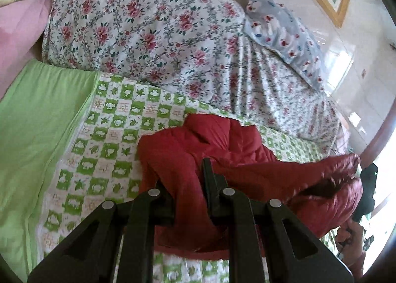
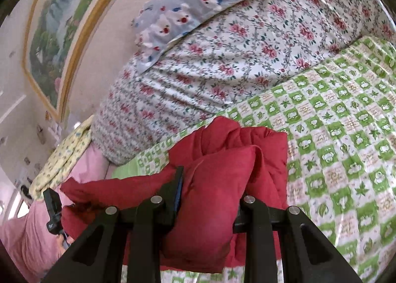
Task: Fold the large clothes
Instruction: 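Lift the hem with both tools and fold it toward the collar, then lay the folded hem onto the coat with both tools and open them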
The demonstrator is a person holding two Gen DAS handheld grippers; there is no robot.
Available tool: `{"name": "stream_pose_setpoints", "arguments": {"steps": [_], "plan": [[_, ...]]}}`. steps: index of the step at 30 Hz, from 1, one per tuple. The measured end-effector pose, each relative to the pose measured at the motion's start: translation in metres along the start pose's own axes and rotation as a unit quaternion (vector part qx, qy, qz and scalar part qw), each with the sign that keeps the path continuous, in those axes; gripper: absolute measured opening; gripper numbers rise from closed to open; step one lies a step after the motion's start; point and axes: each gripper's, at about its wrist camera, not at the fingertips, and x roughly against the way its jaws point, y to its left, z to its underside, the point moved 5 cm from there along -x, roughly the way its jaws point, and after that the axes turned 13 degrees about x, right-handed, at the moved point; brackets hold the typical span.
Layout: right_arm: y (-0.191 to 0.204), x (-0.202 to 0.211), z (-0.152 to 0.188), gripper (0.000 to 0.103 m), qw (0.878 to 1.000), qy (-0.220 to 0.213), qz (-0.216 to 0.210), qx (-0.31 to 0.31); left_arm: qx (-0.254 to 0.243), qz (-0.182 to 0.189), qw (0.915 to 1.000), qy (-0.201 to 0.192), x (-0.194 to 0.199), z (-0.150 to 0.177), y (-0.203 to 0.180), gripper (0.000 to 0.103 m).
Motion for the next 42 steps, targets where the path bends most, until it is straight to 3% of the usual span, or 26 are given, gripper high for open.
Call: {"name": "stream_pose_setpoints", "arguments": {"steps": [15, 25, 31, 33, 35, 37, 42], "plan": [[-0.091, -0.108, -0.013, 0.032, 0.991, 0.014, 0.042, -0.126, 0.024, -0.06, 0.9972, 0.039, -0.143, -0.043, 0.028, 0.016], [-0.125, -0.156, -0.003, 0.034, 0.983, 0.001, 0.068, -0.169, 0.087, -0.044, 0.9926, 0.072, -0.207, -0.047, 0.053, 0.021], [-0.142, -0.164, 0.002, 0.034, 0.976, -0.017, 0.054, -0.209, 0.088, -0.02, 0.9929, 0.078, -0.191, -0.052, 0.053, 0.026], [-0.141, -0.165, 0.001, 0.034, 0.978, -0.015, 0.06, -0.202, 0.076, -0.011, 0.9948, 0.067, -0.169, -0.057, 0.05, 0.034], [-0.139, -0.166, 0.0, 0.034, 0.979, -0.015, 0.07, -0.191, 0.057, -0.027, 0.9974, 0.036, -0.143, -0.063, 0.047, 0.048], [-0.139, -0.166, 0.0, 0.034, 0.979, -0.018, 0.077, -0.19, 0.041, -0.032, 0.9985, 0.016, -0.118, -0.063, 0.042, 0.049], [-0.134, -0.17, -0.006, 0.035, 0.981, -0.008, 0.101, -0.166, -0.023, 0.008, 0.9988, 0.043, -0.098, -0.022, 0.0, 0.049]]}}
